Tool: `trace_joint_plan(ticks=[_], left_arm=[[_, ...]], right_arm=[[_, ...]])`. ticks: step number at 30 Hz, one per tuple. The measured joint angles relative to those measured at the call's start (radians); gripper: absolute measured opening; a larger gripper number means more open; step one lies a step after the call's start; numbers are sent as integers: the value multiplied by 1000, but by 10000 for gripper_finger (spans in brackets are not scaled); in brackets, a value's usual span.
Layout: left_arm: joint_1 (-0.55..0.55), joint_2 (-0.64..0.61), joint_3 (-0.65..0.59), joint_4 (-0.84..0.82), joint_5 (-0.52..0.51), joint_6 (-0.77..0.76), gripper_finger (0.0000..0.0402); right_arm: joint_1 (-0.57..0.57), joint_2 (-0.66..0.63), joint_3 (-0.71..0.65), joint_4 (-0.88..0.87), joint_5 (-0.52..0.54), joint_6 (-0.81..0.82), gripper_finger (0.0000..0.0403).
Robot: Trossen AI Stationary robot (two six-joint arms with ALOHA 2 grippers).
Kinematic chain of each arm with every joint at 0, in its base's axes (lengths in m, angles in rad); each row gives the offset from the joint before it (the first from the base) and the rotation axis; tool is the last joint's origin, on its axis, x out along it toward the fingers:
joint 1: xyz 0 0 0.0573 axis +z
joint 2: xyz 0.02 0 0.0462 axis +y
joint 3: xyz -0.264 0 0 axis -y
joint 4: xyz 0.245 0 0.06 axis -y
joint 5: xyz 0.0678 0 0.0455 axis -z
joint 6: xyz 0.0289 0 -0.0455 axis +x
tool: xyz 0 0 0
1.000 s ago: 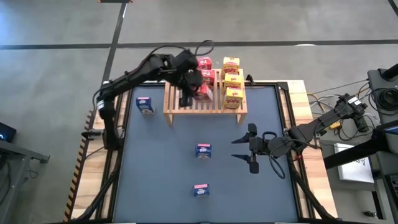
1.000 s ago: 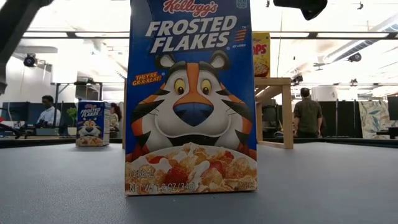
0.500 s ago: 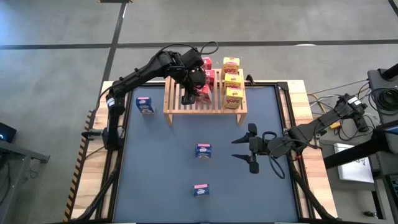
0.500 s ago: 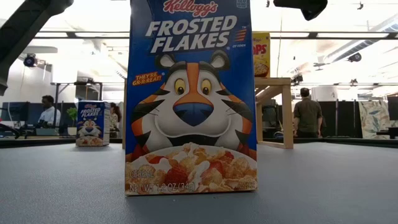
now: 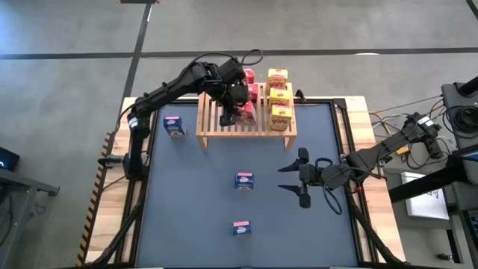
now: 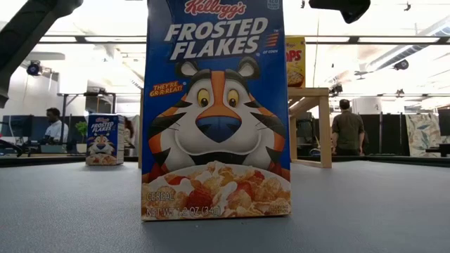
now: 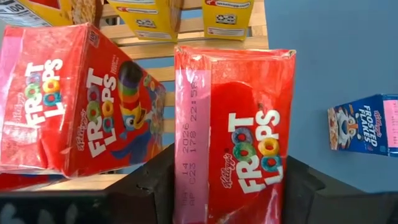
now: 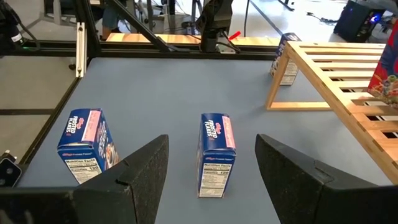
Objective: Stack cereal on shelf
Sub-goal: Put the red cereal box on the shelf aligned with the other red cereal boxes
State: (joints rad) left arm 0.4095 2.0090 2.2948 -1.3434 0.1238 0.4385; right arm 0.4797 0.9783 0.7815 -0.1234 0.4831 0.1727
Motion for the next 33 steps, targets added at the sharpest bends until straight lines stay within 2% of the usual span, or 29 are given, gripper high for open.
trace_joint_plan(ticks=[8,16,23,33], left_arm=[[0,0,0,9,0,-5,211],[0,0,-1,20,0,-6,217],[0,0,-1,20,2,-4,201],[0,0,-1,58,28,2,150]], right_arm=[[0,0,0,0,0,0,228],[0,0,0,0,0,0,228],[0,0,-3,-1,1,4,228],[0,0,-28,1,18,14,228]])
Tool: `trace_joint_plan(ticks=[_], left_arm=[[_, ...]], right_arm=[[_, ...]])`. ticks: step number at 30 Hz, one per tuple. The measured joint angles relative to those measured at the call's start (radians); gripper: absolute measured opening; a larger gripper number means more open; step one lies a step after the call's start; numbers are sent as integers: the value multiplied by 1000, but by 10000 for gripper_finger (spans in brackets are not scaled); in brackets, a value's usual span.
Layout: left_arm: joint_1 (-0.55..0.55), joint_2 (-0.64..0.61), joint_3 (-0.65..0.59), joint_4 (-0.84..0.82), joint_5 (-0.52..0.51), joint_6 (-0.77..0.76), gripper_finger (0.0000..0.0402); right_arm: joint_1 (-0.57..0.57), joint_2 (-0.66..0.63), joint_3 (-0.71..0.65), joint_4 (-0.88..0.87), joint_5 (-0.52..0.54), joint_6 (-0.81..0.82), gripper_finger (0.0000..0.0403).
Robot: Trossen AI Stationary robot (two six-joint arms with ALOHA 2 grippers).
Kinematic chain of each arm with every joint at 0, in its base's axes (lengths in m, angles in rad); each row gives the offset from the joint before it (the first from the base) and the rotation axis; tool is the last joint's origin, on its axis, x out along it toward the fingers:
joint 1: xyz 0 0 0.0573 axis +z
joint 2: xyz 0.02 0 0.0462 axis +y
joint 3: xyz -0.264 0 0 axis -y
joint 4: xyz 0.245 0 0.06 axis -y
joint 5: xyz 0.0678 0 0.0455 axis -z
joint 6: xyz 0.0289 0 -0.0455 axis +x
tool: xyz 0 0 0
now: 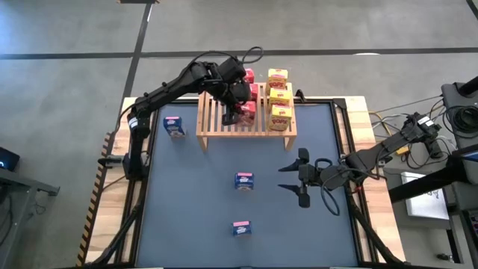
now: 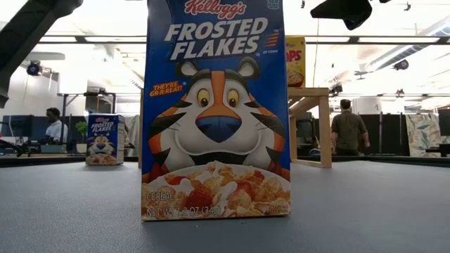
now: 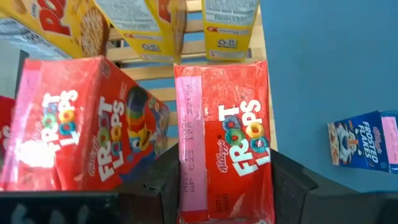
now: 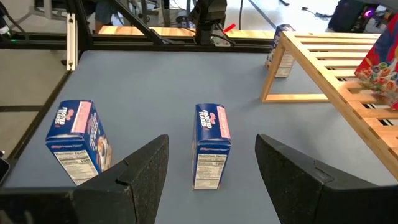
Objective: Stack cereal on shelf
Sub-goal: Put the red cereal box on the shelf aligned with the other red cereal boxes
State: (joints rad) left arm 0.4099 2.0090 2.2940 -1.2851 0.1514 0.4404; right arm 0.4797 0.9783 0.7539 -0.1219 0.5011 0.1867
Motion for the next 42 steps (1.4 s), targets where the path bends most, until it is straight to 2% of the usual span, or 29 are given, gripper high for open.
trace_joint_plan(ticks=[17,29,42], left_arm=[[0,0,-37,38,46,-4,147],[1,0,-65,69,40,0,202],[1,-1,31,-25,39,-11,251]], right_arm=[[0,0,-3,0,0,-1,228],[0,0,-3,0,-1,3,228],[0,0,-4,0,-2,4,228]])
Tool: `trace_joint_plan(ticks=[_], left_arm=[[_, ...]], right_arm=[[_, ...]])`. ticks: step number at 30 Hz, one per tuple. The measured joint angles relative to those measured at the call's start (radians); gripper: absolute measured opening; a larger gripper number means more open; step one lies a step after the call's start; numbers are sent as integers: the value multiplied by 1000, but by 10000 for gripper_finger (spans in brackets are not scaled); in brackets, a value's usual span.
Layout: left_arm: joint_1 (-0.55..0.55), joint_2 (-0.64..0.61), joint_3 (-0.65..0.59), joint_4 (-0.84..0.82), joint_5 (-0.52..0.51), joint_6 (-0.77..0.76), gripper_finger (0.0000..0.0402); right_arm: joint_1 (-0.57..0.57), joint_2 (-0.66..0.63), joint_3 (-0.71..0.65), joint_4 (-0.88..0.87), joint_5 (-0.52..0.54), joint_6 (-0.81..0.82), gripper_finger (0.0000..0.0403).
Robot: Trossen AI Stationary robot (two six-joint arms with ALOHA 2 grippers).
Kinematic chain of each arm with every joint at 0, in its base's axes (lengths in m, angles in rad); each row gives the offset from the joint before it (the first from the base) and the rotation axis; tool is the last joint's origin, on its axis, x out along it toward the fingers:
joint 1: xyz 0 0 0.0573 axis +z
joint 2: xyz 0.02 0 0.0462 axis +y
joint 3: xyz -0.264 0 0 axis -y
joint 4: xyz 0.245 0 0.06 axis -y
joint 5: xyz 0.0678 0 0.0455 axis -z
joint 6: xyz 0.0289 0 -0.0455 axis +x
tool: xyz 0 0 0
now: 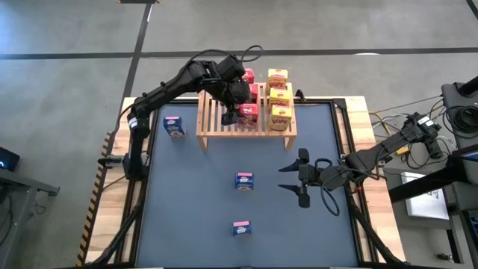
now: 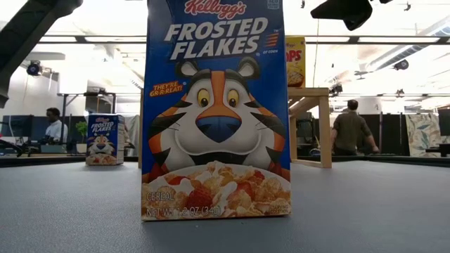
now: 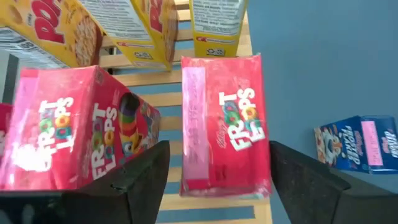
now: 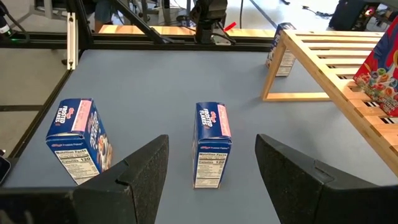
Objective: Stack cereal on shelf
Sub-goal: Put the red cereal box on the shelf aligned with the other red cereal boxes, then put the top blue cereal box on the shelf
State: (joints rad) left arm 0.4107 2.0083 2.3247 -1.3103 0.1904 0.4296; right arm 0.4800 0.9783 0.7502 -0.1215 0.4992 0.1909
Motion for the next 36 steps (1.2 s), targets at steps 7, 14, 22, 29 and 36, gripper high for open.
trace_joint_plan(ticks=[7,14,22,29,36], left_arm=[[0,-31,23,-90,-26,14,262],[10,-97,22,-181,-50,1,262],[11,-208,-17,-206,-50,-25,262],[15,-429,-339,-65,-49,-28,262],[92,-743,-834,197,-53,-16,250]], right_arm=[[0,0,0,0,0,0,228],[0,0,0,0,-1,12,228],[0,0,0,0,-1,21,228],[0,0,-1,0,-1,26,228],[0,0,-1,0,-1,26,228]])
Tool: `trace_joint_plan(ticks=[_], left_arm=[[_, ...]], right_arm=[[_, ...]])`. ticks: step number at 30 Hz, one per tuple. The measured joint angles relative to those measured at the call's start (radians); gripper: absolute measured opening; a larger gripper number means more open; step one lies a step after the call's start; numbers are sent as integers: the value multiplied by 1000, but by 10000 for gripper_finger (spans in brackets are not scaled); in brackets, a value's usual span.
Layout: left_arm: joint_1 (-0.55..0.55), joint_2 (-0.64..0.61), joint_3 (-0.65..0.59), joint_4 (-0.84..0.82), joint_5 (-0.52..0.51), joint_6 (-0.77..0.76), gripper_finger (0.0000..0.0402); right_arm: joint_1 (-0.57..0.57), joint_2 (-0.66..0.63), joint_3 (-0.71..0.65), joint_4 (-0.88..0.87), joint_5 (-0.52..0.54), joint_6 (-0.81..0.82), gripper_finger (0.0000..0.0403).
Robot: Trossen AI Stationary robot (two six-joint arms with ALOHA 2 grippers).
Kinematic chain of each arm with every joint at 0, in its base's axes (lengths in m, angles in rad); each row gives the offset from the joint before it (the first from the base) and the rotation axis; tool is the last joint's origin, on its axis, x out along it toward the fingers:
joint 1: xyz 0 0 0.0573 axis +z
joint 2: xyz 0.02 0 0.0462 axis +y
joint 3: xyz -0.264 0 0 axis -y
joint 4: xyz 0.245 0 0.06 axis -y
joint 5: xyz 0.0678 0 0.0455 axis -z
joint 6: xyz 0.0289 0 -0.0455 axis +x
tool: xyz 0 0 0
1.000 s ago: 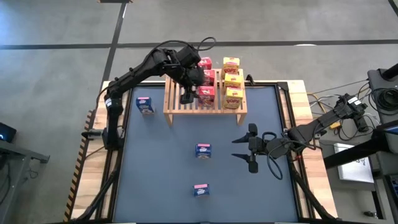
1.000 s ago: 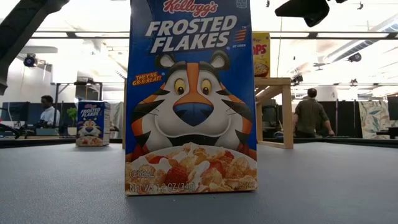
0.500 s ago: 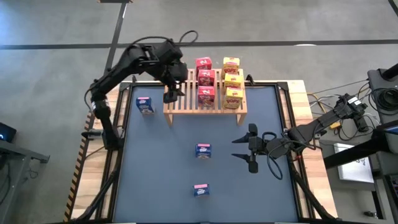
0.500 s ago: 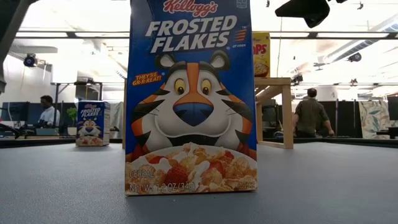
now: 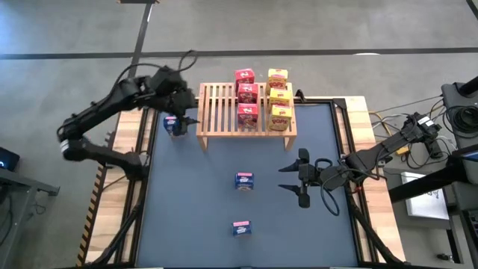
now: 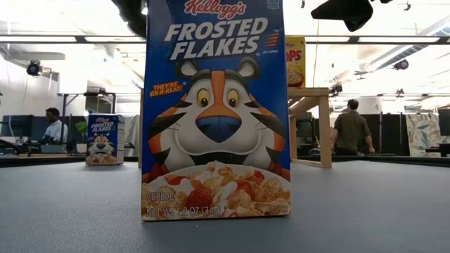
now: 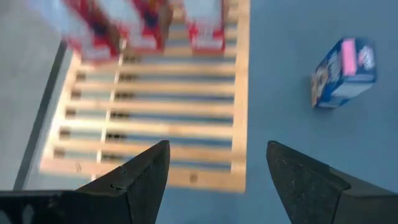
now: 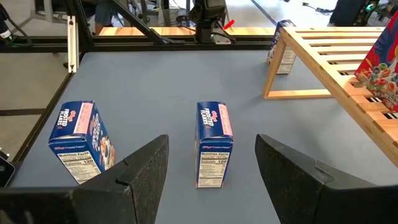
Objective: Stack cereal on shelf
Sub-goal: Put the top blue cereal box on the shelf
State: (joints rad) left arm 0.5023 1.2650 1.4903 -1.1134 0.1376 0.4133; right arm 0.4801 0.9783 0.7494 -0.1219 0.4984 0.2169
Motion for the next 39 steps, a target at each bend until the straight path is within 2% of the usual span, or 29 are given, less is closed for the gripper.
trace_joint_plan(ticks=[6,12,17,23,26,32,39], left_arm=[[80,-146,-248,49,-7,-11,246],[155,-157,-380,73,-155,-11,246],[210,-88,-402,78,-168,-7,247],[228,17,-403,71,-323,-5,265],[233,60,-403,64,-356,-1,277],[256,105,-400,66,-365,4,292],[268,87,-401,43,-378,15,293]], right_arm=[[0,0,0,0,1,0,228],[0,0,0,0,1,0,228],[0,0,0,0,1,-5,228],[0,0,0,0,1,-7,228],[0,0,0,0,1,-7,228],[0,0,0,0,1,-7,228],[0,0,0,0,1,-4,228]])
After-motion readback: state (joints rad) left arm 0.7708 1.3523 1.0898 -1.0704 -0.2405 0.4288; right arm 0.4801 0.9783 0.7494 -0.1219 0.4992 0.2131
